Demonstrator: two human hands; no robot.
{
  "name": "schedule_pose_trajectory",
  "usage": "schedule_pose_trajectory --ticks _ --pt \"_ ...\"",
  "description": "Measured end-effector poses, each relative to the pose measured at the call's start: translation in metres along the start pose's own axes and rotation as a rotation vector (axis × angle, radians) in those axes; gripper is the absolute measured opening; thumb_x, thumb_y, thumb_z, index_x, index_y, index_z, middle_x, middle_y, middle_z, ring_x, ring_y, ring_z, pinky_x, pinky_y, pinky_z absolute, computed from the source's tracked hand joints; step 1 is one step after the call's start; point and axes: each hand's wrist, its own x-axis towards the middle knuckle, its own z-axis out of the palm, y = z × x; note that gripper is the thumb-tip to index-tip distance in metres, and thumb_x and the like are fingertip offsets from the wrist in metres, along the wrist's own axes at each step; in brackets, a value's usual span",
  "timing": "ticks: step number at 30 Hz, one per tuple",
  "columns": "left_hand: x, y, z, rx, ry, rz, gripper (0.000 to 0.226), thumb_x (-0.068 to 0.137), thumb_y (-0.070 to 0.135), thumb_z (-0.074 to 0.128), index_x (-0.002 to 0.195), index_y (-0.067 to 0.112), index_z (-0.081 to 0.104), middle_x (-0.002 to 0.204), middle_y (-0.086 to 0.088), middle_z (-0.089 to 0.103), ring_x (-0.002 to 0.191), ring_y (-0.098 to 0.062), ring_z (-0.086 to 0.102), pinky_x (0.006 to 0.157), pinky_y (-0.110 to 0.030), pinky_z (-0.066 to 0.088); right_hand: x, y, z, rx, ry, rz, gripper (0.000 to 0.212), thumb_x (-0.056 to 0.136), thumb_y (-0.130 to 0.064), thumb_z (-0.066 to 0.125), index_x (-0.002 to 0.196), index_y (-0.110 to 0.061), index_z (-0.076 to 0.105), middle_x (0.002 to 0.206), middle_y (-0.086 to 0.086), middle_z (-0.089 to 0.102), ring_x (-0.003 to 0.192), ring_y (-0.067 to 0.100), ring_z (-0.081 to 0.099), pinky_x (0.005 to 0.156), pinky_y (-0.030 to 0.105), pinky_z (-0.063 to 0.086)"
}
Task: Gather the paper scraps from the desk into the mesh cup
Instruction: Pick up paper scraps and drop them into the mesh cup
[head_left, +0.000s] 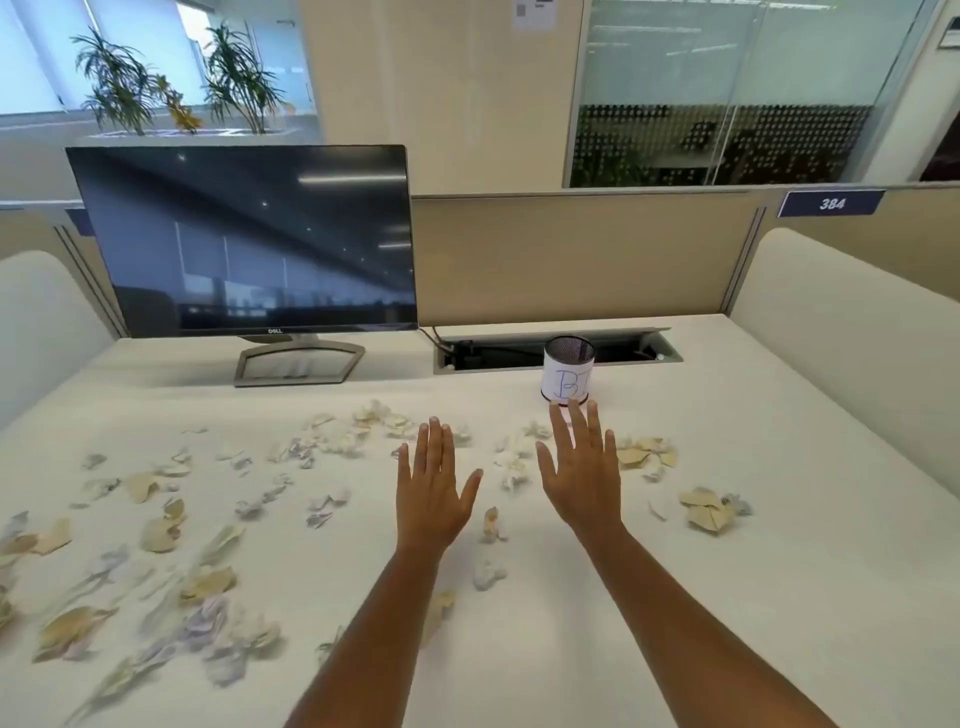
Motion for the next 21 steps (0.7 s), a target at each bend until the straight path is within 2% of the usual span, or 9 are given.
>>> schedule_pose_trajectory --ticks 3,7,9,10,13,15,16,19,21 --pt "-0.006 0.001 0.015 0.046 -0.026 -0.012 0.108 0.066 0.064 -0.036 0.149 0.007 0.001 0.159 -0.011 0.0 0.148 -0.029 0.002 0.121 -0.043 0.002 -0.015 0.002 0.007 0.076 -0.129 0.018 0.053 0.087 -0.024 0.06 0.136 -0.011 0.045 0.144 0.016 0.043 0.135 0.039 0.036 0.103 0.056 0.038" --pt "-0.008 -0.004 0.033 0.078 -0.112 -0.058 0.078 0.089 0.058 -0.007 0.149 0.009 -0.003 0.16 -0.009 -0.006 0.148 -0.024 -0.003 0.121 -0.04 -0.001 -0.035 0.01 0.02 0.036 -0.188 0.01 0.052 0.081 -0.023 0.068 0.13 -0.01 0.053 0.137 0.017 0.051 0.128 0.04 0.046 0.097 0.056 0.044" --pt "-0.011 -0.004 0.037 0.087 -0.156 -0.074 0.07 0.093 0.052 -0.001 0.149 0.01 -0.003 0.16 -0.008 -0.006 0.148 -0.023 -0.004 0.121 -0.039 -0.001 -0.041 0.01 0.022 0.067 -0.252 0.019 0.05 0.087 -0.025 0.06 0.134 -0.013 0.048 0.142 0.015 0.046 0.132 0.038 0.041 0.103 0.052 0.04" --pt "-0.012 -0.005 0.039 0.088 -0.175 -0.079 0.067 0.095 0.05 0.004 0.149 0.01 -0.002 0.16 -0.008 -0.006 0.148 -0.022 -0.004 0.121 -0.039 -0.001 -0.044 0.01 0.023 0.057 -0.262 0.016 0.047 0.089 -0.027 0.056 0.133 -0.013 0.05 0.14 0.015 0.049 0.131 0.037 0.044 0.102 0.05 0.042" --pt "-0.015 -0.005 0.044 0.07 -0.225 -0.092 0.065 0.099 0.047 0.018 0.15 0.012 -0.001 0.16 -0.006 -0.005 0.148 -0.021 -0.005 0.121 -0.039 -0.001 -0.051 0.012 0.026 -0.001 -0.314 0.016 0.04 0.082 -0.032 0.058 0.116 -0.013 0.065 0.12 0.014 0.067 0.11 0.032 0.063 0.08 0.044 0.057" --pt "-0.016 -0.006 0.047 0.077 -0.243 -0.099 0.064 0.099 0.047 0.018 0.15 0.012 -0.001 0.16 -0.006 -0.006 0.148 -0.02 -0.006 0.121 -0.039 -0.001 -0.054 0.013 0.031 0.009 -0.328 0.012 0.043 0.076 -0.03 0.071 0.115 -0.012 0.066 0.117 0.014 0.068 0.108 0.033 0.064 0.078 0.045 0.057" --pt "-0.016 -0.006 0.049 0.077 -0.255 -0.103 0.064 0.099 0.046 0.018 0.15 0.012 0.0 0.16 -0.006 -0.006 0.148 -0.02 -0.006 0.121 -0.039 -0.001 -0.057 0.015 0.034 0.004 -0.331 0.008 0.042 0.076 -0.03 0.07 0.115 -0.012 0.066 0.117 0.014 0.068 0.109 0.033 0.064 0.079 0.045 0.057" --pt "-0.019 -0.006 0.052 0.078 -0.274 -0.107 0.063 0.099 0.046 0.018 0.15 0.013 0.001 0.16 -0.007 -0.005 0.149 -0.02 -0.003 0.121 -0.039 0.0 -0.061 0.017 0.036 0.031 -0.36 0.008 0.035 0.087 -0.033 0.054 0.112 -0.012 0.068 0.116 0.014 0.068 0.108 0.033 0.065 0.082 0.047 0.055" --pt "-0.02 -0.006 0.053 0.075 -0.276 -0.111 0.062 0.099 0.045 0.019 0.15 0.014 0.001 0.16 -0.007 -0.004 0.149 -0.02 -0.001 0.121 -0.039 0.002 -0.063 0.02 0.038 0.024 -0.357 0.025 0.051 0.097 -0.039 0.026 0.111 -0.014 0.069 0.116 0.012 0.069 0.107 0.029 0.066 0.085 0.044 0.055"
